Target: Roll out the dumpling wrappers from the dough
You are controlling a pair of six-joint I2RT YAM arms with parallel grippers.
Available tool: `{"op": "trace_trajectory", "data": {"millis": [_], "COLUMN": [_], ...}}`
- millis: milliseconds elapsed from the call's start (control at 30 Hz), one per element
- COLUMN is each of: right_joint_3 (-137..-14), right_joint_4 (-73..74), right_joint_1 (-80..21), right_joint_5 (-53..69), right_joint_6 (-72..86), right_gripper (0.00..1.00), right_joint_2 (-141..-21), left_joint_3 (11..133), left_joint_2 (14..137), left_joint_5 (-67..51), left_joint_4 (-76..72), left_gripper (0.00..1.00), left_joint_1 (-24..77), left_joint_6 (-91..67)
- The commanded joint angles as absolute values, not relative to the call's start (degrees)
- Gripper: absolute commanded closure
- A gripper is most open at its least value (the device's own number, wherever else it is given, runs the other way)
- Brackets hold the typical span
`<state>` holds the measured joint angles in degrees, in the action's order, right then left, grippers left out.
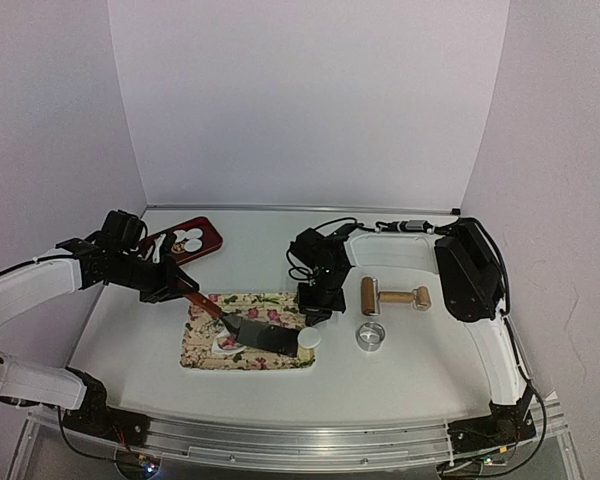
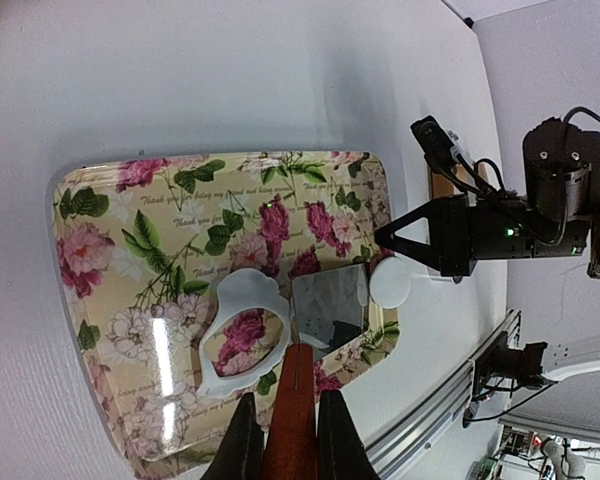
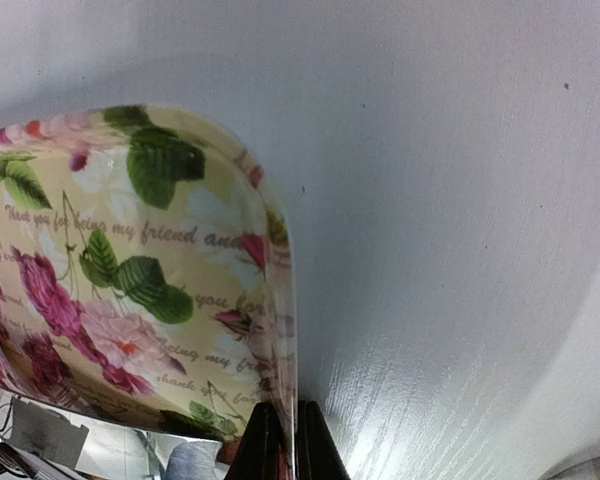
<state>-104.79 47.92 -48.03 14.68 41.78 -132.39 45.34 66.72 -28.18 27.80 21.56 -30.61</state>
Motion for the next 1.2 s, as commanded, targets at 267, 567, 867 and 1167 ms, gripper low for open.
{"op": "trace_trajectory", "data": {"millis": [267,567,867,1167], "right_joint_3": [-106.7,-107.2,-107.4,-107.8], "right_joint_4": [51.0,51.2,51.8,52.1], "right_joint_1": [-48.2,-48.2,-48.2,-48.2], "right_joint_5": [10.8,10.9,10.6,12.0], "right_joint_6": [41.6,41.5,41.5,41.9], "right_gripper": [1.00,1.00,1.00,1.00], "right_joint_2": [-134.3,-134.5,-134.4,-134.5], "left_joint_3": [41.3,34.9,27.7,22.5], "left_joint_2": [65.9,62.0,59.0,55.8], "left_joint_5": [-26.9,-25.8,-25.2,-25.6], "left_joint_4": [22.3,15.9,7.7,1.0], "left_gripper": [1.00,1.00,1.00,1.00], "left_joint_1": [21.6,21.6,21.6,21.6], "left_joint_6": [-30.8,-37.4,-43.2,-48.4]}}
